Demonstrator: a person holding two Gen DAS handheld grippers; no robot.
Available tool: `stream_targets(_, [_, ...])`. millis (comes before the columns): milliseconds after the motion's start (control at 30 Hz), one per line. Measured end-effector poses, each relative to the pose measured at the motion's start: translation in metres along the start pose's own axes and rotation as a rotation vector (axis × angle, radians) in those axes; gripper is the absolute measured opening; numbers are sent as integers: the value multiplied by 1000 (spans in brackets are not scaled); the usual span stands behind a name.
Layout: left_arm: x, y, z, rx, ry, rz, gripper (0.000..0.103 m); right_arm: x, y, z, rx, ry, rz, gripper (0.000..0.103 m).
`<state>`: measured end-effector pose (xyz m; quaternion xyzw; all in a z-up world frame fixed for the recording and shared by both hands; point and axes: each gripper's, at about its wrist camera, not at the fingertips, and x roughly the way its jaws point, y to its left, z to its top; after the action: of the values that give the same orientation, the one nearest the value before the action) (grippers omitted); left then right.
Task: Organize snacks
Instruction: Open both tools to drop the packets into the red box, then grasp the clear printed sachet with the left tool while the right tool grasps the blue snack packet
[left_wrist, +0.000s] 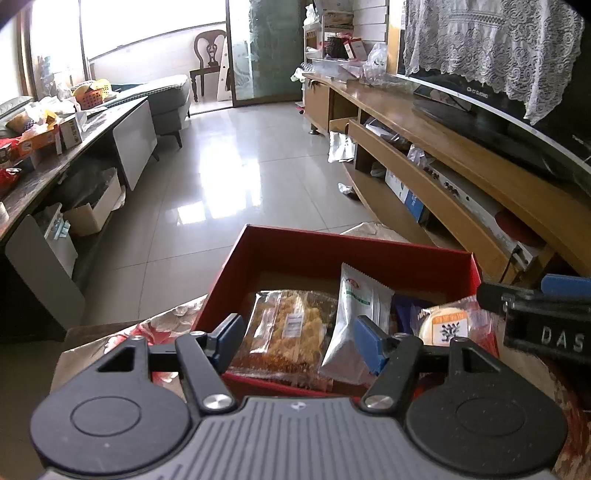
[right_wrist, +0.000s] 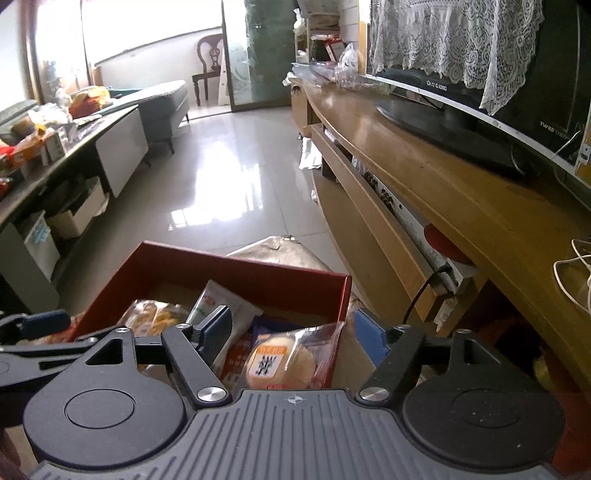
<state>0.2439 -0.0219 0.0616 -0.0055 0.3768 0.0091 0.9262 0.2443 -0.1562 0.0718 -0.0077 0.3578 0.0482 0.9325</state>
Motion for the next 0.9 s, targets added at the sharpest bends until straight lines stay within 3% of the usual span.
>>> stream_targets(400, [-17, 19, -28, -3, 46, -17, 70, -24, 12, -31, -27, 70, 32, 82])
stream_targets(900, [5, 52, -82, -70, 255, -77, 70, -47, 33, -78, -48, 198, 92, 84])
